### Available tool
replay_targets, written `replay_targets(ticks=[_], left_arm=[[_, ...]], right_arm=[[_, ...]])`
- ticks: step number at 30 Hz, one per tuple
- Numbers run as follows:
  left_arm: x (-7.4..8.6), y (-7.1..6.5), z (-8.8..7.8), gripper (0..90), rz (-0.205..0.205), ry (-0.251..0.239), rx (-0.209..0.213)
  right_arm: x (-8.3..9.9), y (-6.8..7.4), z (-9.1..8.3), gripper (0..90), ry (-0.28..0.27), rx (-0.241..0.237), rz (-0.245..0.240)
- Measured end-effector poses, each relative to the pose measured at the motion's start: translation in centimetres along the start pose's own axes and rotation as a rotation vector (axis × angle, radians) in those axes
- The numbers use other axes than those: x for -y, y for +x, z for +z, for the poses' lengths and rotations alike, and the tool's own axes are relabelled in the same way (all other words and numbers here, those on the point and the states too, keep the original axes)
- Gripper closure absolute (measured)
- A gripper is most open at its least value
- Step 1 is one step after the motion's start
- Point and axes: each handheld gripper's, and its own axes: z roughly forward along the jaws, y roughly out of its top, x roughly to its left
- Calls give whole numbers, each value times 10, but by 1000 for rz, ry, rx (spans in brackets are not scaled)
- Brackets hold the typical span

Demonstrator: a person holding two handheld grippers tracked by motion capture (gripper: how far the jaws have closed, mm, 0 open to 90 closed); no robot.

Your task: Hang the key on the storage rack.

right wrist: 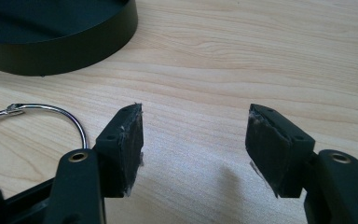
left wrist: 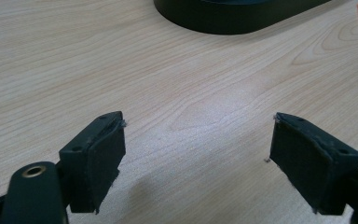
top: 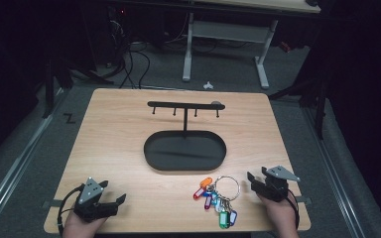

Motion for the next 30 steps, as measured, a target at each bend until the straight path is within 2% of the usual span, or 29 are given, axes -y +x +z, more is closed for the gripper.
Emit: replay_targets(ticks=[10, 24, 30], left_arm=[[0, 0, 1, 186, 0, -2, 2], [0, -1, 1, 186, 4, 5, 8], [0, -1, 2, 186, 8, 10, 10]], right_arm=[[0, 2, -1, 374, 3, -10, 1], [-3, 14, 0, 368, 16, -66, -45], [-6, 24, -3, 389, 34, -110, -81]])
